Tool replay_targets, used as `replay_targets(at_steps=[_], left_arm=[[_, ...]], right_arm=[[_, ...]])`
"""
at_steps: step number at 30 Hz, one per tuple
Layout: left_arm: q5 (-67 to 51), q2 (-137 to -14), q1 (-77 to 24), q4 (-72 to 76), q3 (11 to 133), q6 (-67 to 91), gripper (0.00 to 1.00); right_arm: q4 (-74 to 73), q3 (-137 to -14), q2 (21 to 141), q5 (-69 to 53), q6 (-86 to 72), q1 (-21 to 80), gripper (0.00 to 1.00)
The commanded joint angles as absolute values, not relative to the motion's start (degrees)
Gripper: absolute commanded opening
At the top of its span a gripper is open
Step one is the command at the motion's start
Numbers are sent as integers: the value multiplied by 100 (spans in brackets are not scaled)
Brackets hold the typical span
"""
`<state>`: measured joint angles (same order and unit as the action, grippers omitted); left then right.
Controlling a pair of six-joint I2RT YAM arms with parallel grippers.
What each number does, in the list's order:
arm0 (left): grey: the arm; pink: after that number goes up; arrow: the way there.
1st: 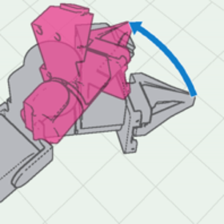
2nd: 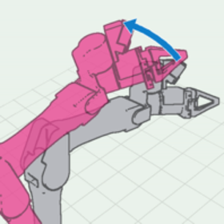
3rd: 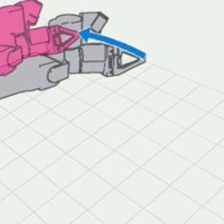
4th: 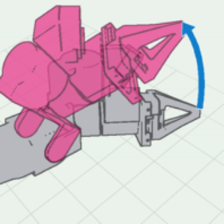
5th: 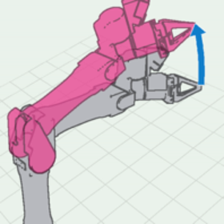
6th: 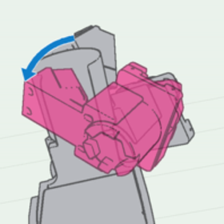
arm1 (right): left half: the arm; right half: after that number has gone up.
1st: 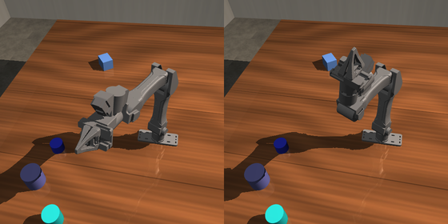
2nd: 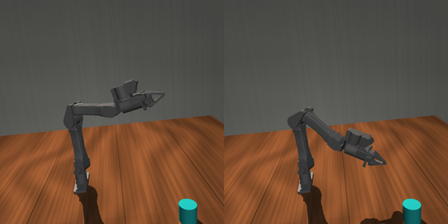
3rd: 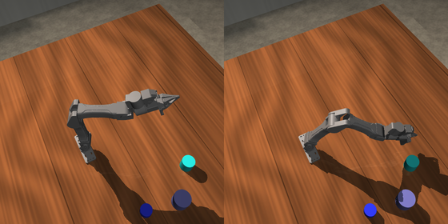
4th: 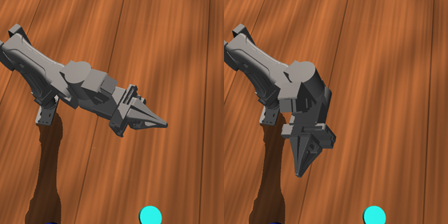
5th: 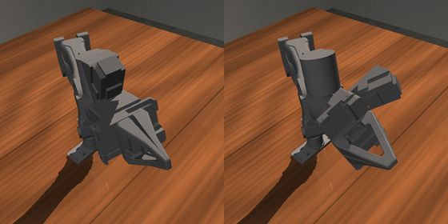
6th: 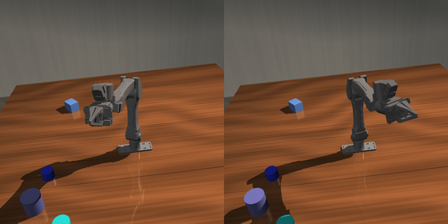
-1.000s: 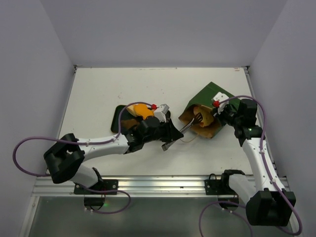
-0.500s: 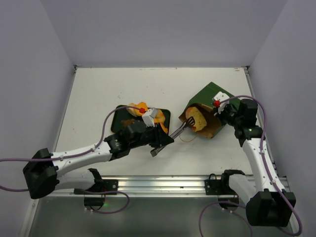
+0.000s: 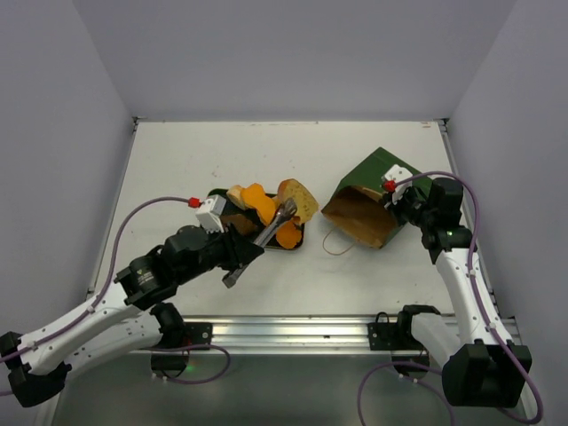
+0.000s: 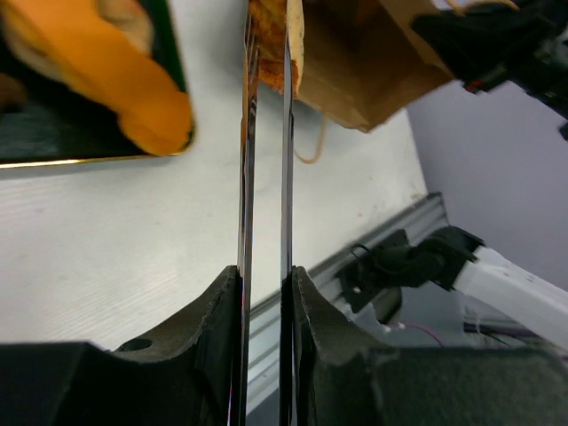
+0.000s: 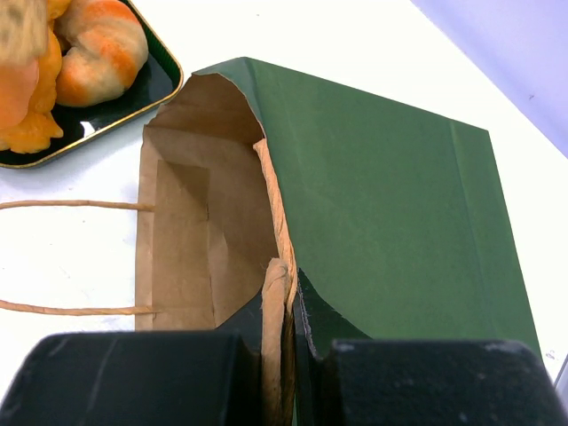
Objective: Take the fake bread out of the paper bag
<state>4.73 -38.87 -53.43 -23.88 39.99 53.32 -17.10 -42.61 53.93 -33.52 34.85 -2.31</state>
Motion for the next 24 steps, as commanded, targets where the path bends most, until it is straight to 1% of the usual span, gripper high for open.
replay_targets(at_steps=[1,3,6,9,12,16,24], left_arm=[[1273,-3762,-5011,-3566,4543,5089,0],[1598,-3744,-4783,-4120,4973,5045,0],[1897,-3727,-4544,-4262,5220,5054,0],[2205,-3797,-4509,-4464,5440,5395,0],[2452,-3736,-4509,-4413,5309,6002,0],[2435,-3656,-4500,-4359,5195,7080,0],[2742,-3024,-4500,-4605,4975,8946,0]], right_arm=[[-1486,-4245,5291,-3331,3401,-229,0],[-1485,-4254,5291,-3349,3393,-229,0],[-1477,-4245,5282,-3366,3393,-229,0],[-1485,-4245,5291,-3392,3393,-229,0],[-1477,-4245,5265,-3410,3393,-229,0],[-1485,-4245,5256,-3445,3384,-229,0],[-1494,-4254,5230,-3559,3357,-229,0]])
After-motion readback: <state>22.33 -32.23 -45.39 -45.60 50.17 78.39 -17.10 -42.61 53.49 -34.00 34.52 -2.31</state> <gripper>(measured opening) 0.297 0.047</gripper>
